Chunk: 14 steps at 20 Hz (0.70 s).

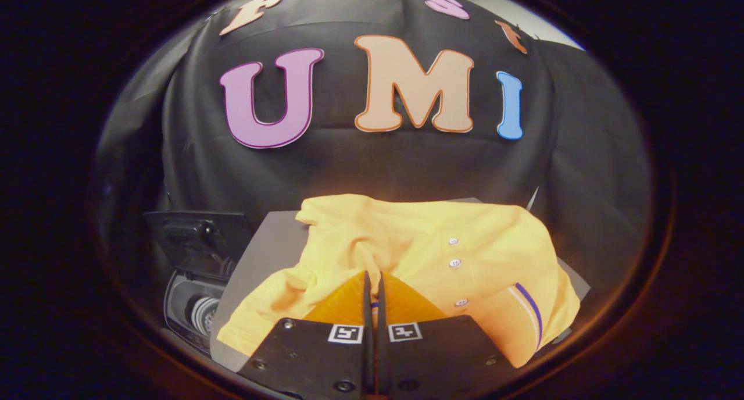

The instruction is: Put the clothes into the washing machine and then close the washing machine lid.

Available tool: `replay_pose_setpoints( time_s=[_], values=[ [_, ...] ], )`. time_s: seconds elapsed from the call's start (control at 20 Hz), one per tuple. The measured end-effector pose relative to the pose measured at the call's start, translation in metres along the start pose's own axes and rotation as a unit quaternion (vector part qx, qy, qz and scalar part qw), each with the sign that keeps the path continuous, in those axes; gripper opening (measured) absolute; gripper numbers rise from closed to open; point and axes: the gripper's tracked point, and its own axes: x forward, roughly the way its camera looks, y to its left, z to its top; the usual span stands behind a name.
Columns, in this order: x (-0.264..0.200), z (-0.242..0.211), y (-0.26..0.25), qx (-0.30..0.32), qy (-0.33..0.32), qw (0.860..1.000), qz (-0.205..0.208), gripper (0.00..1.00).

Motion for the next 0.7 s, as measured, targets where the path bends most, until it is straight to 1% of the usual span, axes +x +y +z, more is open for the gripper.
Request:
replay_pose_setpoints(
  time_s=[0.2, 0.4, 0.55, 0.7],
  values=[
    [-0.008, 0.016, 0.030, 0.018, -0.012, 0.999, 0.027, 0.01],
    [-0.020, 0.034, 0.067, 0.004, -0.027, 0.998, 0.053, 0.00],
    [-0.034, 0.052, 0.112, 0.015, -0.044, 0.995, 0.094, 0.00],
    [-0.047, 0.062, 0.161, 0.008, -0.047, 0.990, 0.133, 0.01]
  ],
)
